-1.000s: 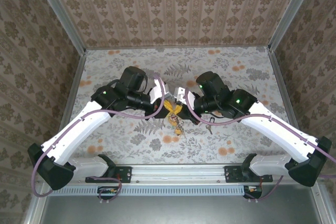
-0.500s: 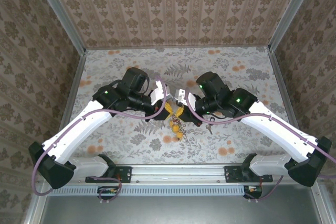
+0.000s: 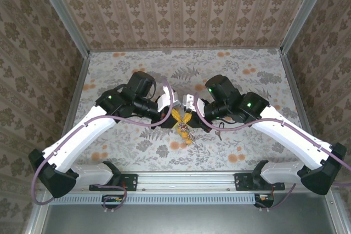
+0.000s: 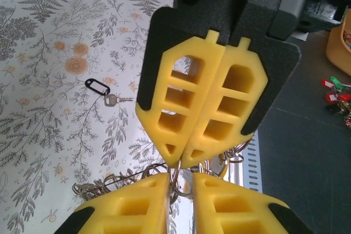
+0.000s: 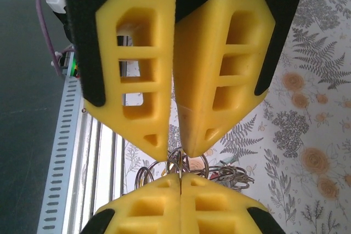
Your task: Put the keys on the keyring
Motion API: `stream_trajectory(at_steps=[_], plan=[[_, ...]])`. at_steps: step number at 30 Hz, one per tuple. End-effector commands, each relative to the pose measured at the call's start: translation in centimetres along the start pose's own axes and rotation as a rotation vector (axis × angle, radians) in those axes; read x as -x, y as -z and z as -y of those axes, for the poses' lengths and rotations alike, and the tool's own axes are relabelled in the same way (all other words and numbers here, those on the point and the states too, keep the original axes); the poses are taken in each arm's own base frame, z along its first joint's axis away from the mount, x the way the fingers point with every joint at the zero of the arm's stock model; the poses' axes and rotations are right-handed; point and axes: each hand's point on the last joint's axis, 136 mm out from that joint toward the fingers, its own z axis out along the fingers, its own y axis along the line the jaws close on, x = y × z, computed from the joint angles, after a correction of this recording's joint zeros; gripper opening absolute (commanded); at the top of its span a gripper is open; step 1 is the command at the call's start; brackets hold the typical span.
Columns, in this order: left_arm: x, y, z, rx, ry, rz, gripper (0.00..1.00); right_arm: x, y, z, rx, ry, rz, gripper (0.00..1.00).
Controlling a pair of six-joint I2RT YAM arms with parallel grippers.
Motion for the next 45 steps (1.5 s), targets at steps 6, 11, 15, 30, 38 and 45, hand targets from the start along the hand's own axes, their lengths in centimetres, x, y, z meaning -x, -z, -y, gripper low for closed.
stream_trajectory(at_steps=[6,11,15,30,38,45], plan=[[-0.5,-0.7,1.1,-0.036,-0.028,-0.026,0.19,3.6,1.4,-0.3,0.004,0.105,0.124,0.0],[-0.6,-1.1,1.1,-0.047,-0.031,-0.029,0.21,3.9,1.6,-0.5,0.011,0.109,0.142,0.0],[-1.0,-1.1,1.0,-0.036,-0.027,-0.03,0.22,4.0,1.6,-0.7,0.021,0.111,0.157,0.0],[0.6,1.2,0.9,0.0,-0.038,0.117,0.21,4.1,2.1,-1.0,0.034,0.087,0.197,0.0],[0.9,0.7,1.1,-0.005,-0.057,0.111,0.16,4.5,2.1,-1.2,0.047,0.088,0.212,0.0],[1.3,0.6,0.9,-0.005,-0.061,0.123,0.0,4.5,2.3,-1.4,0.055,0.097,0.219,0.0]])
